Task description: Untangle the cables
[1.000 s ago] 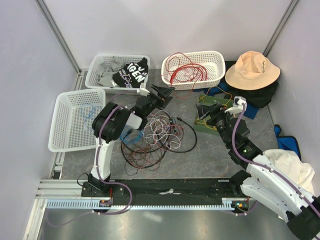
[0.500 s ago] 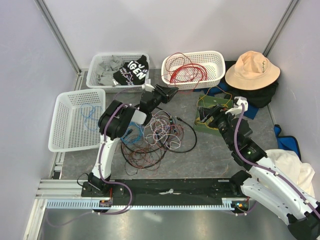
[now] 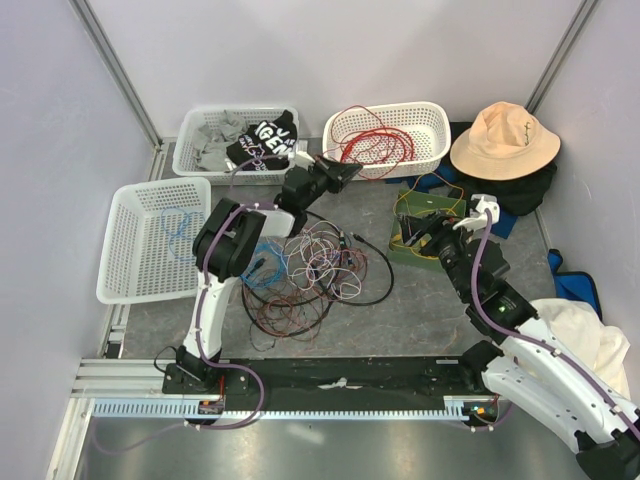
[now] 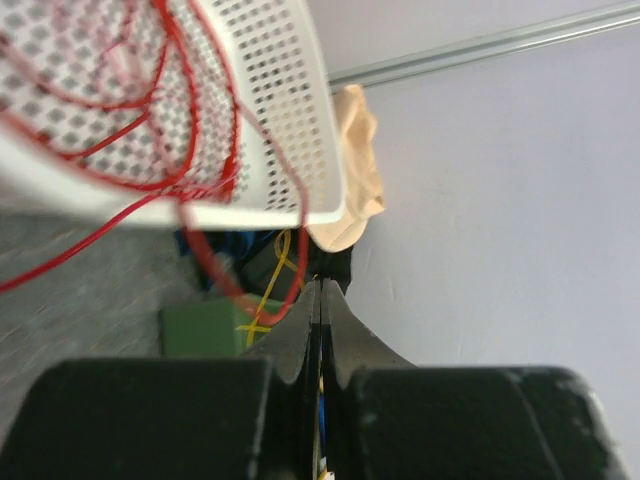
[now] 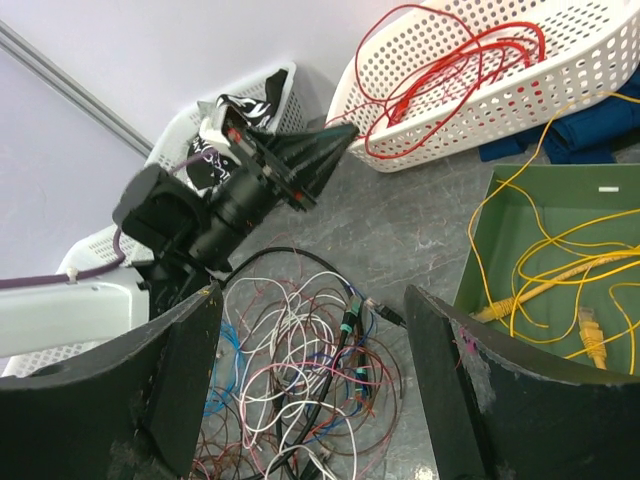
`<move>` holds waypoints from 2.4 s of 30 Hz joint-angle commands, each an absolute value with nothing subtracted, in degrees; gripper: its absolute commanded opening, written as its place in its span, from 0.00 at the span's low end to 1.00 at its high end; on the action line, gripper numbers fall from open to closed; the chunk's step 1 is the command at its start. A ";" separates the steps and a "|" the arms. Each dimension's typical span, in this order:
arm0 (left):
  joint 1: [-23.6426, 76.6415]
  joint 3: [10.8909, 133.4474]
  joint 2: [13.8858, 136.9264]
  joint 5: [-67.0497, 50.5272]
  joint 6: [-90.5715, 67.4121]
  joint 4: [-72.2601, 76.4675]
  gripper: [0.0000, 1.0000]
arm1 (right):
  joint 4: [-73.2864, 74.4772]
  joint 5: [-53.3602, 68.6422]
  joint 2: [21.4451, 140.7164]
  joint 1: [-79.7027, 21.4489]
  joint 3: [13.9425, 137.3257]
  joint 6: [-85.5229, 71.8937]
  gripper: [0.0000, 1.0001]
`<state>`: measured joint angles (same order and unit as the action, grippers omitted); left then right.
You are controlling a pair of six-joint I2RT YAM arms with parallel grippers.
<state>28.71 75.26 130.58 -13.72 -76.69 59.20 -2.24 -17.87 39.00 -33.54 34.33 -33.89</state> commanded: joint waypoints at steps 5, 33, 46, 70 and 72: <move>28.65 89.64 125.86 -19.24 -67.43 45.81 0.18 | -1.23 -18.54 37.09 -33.75 36.21 -30.32 0.81; 43.51 89.20 125.59 13.70 -10.11 12.82 0.02 | 2.90 -21.88 34.28 -33.75 34.28 -27.77 0.81; 39.82 102.83 132.45 15.29 -10.55 15.11 0.02 | 3.17 -23.20 34.19 -33.75 33.40 -27.16 0.81; 36.04 123.65 137.81 8.62 -14.59 10.11 0.02 | 2.02 -23.29 36.03 -33.75 32.34 -27.16 0.81; 35.25 127.69 140.70 7.13 -15.99 8.01 0.02 | 2.02 -23.29 35.95 -33.66 32.26 -27.33 0.81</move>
<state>36.36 120.86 136.35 9.85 -12.67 10.61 3.86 -22.59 35.92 -33.54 32.27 -28.01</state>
